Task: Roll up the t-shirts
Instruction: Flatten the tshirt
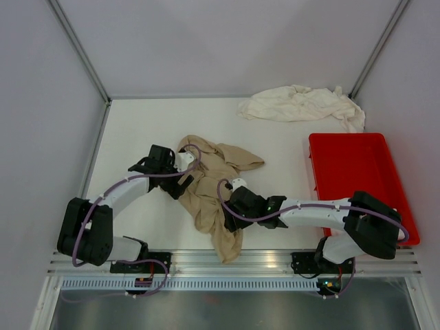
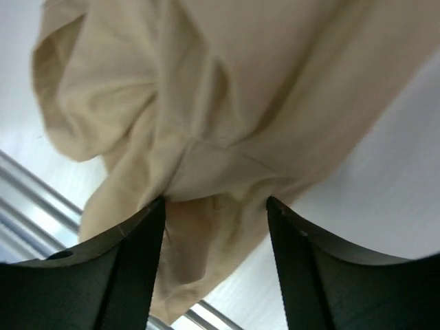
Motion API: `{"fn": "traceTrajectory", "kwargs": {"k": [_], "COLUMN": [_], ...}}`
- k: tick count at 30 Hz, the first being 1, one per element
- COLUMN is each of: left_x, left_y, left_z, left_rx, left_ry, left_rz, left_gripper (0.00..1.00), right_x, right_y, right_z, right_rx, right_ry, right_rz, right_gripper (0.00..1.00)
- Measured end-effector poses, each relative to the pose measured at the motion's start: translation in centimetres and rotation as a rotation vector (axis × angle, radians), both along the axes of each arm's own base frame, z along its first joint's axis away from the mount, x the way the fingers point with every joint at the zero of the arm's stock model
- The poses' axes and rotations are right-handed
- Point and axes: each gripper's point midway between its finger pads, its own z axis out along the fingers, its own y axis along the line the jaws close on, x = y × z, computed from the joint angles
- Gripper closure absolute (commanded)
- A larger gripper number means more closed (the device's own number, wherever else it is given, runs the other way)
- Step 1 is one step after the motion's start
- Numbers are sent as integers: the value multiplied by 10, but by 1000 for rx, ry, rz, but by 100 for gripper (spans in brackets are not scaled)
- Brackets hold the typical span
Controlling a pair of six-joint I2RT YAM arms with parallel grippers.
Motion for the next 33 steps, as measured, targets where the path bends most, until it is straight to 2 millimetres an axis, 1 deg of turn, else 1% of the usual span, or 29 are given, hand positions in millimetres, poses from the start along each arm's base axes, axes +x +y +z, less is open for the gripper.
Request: {"fn": "traceTrajectory", "kwargs": {"k": [2,3,4,5,6,7,8,9,10,14,17,18,21,24,27,33], "left_x": [7,11,13,15,17,19,20,21,23,29,33,36,43,46,49,51], "left_y": [2,3,4,5,7,9,11,13,15,23,31,34,42,46,49,52], "left_z": [-4,-7,-10,-13,-16,-20,-24,-27,-27,-25,-14,-6,21,49,74,130], "left_rx": [18,24,36,42,56,67,74,85,87,90,82,78,66,49,40,17], "left_ry": [-14,-20,-22,-20,-21,-19,-12,-9,-13,-32,-65,-89,-177,-256,-313,-419], "left_rz": [12,16,22,23,24,27,35,38,43,71,104,116,152,172,185,203], "left_gripper": [5,10,21,28,36,55,67,80,97,98,98,98,98,98,98,98], "right_x": [-14,-17,-19,-19,-20,-21,-20,-19,-17,-12,-4,-2,15,34,48,60], "right_y": [13,17,20,20,20,18,15,15,15,11,9,9,7,-1,-11,-24], "right_z": [2,2,1,-2,-5,-9,-13,-14,-13,-13,-2,3,28,53,72,101], "right_rx": [26,37,46,50,54,53,45,43,42,17,6,7,36,60,68,54], "right_ry": [0,1,2,4,5,11,12,4,-2,-30,-70,-80,-137,-196,-242,-315], "right_rz": [41,50,53,49,45,37,26,25,19,12,10,10,-13,-52,-82,-98], "right_gripper": [41,49,56,63,79,87,100,100,100,100,100,100,100,99,100,100]}}
